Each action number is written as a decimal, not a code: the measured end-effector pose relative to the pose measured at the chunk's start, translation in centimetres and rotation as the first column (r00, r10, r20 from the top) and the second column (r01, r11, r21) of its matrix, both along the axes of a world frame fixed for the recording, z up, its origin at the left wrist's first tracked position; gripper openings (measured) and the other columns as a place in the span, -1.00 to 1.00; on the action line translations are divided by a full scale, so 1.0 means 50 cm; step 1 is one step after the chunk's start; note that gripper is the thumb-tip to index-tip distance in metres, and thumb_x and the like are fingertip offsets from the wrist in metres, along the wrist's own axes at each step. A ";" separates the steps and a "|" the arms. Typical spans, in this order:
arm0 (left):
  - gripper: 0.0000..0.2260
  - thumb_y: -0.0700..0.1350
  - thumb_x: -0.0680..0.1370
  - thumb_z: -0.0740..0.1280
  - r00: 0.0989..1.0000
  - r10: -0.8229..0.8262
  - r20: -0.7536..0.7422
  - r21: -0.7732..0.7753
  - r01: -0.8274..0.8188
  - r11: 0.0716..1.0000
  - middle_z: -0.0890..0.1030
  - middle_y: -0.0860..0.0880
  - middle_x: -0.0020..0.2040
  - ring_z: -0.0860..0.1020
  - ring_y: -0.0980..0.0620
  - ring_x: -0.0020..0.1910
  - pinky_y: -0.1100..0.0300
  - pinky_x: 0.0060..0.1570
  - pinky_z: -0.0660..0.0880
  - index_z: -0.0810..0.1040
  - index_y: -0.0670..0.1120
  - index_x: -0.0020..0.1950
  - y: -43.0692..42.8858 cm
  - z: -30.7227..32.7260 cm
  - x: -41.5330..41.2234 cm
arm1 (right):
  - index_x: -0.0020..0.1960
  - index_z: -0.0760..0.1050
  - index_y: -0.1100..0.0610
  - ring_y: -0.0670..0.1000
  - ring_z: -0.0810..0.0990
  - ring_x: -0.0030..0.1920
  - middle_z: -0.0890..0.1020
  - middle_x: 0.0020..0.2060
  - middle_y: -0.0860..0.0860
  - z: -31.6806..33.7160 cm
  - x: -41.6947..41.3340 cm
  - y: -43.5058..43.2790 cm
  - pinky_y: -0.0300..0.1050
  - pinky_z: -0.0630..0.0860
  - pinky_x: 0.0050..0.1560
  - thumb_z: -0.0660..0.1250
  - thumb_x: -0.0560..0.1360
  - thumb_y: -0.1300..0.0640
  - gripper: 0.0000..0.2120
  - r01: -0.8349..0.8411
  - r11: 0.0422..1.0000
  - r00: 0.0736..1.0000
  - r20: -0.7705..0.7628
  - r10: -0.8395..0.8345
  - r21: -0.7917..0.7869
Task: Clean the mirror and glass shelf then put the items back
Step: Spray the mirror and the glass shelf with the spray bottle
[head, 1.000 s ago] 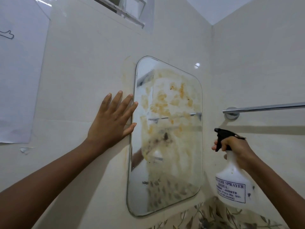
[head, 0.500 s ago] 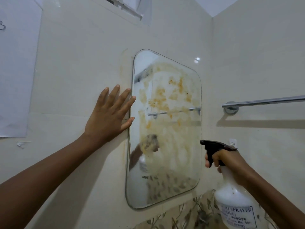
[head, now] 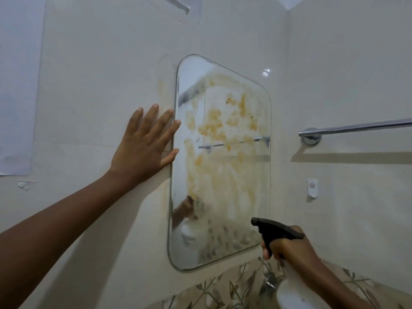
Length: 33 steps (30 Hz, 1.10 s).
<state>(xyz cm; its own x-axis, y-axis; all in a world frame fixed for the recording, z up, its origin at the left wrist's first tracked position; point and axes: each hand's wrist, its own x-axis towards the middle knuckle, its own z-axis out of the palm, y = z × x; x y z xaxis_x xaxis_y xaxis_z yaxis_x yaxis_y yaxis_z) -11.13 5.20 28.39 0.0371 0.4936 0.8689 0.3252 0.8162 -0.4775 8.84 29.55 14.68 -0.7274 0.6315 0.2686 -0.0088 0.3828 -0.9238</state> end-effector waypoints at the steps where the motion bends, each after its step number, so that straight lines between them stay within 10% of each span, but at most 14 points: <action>1: -0.44 0.18 0.56 -0.02 1.000 -0.001 0.003 -0.001 0.001 1.000 0.27 -0.19 0.47 0.19 -0.27 0.45 -0.21 0.41 0.08 0.19 -0.10 0.48 0.000 0.000 0.000 | -0.27 0.51 0.54 0.16 0.51 -0.41 0.55 -0.47 0.28 -0.008 -0.003 -0.006 -0.12 0.40 -0.37 0.17 0.23 0.50 -0.83 -0.016 1.000 1.000 0.001 0.016 -0.020; 12: -0.45 0.18 0.57 0.00 1.000 0.009 0.007 -0.002 -0.009 1.000 0.28 -0.18 0.48 0.20 -0.27 0.45 -0.21 0.42 0.10 0.19 -0.08 0.48 0.001 -0.002 -0.003 | -0.33 0.44 0.28 0.05 0.50 -0.52 0.50 -0.39 0.23 -0.055 0.016 0.161 -0.20 0.33 -0.45 0.11 0.26 0.52 -0.78 0.223 0.932 0.951 -0.148 -0.273 -0.285; 25: -0.50 0.10 0.56 0.06 0.976 -0.155 0.155 -0.064 0.166 0.984 0.32 -0.18 0.44 0.25 -0.21 0.43 -0.13 0.37 0.18 0.21 -0.08 0.44 -0.017 -0.029 0.037 | -0.12 0.49 0.34 -0.04 0.40 -0.62 0.54 -0.40 0.18 -0.046 0.034 0.122 -0.27 0.37 -0.65 0.14 0.40 0.42 -0.84 -0.123 0.887 0.992 -0.082 0.097 -0.444; 33: -0.71 -0.04 0.52 0.16 0.799 -0.373 0.471 -0.184 0.503 0.845 0.64 -0.04 0.04 0.60 -0.02 -0.02 0.11 -0.18 0.56 0.56 -0.06 0.13 -0.106 -0.267 0.112 | -0.16 0.52 0.28 0.09 0.58 -0.30 0.61 -0.24 0.20 -0.071 0.053 0.104 -0.14 0.51 -0.40 0.33 0.41 0.20 -0.87 -0.336 0.892 0.932 0.031 0.361 -0.303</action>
<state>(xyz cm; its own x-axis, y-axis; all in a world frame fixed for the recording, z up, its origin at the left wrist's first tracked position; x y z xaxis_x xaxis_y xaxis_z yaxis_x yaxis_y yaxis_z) -5.51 -0.10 15.03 -0.0085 0.7367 0.6762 0.8277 0.3846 -0.4086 11.48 34.73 11.13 -0.9267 0.3735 0.0426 -0.0106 0.0873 -0.9961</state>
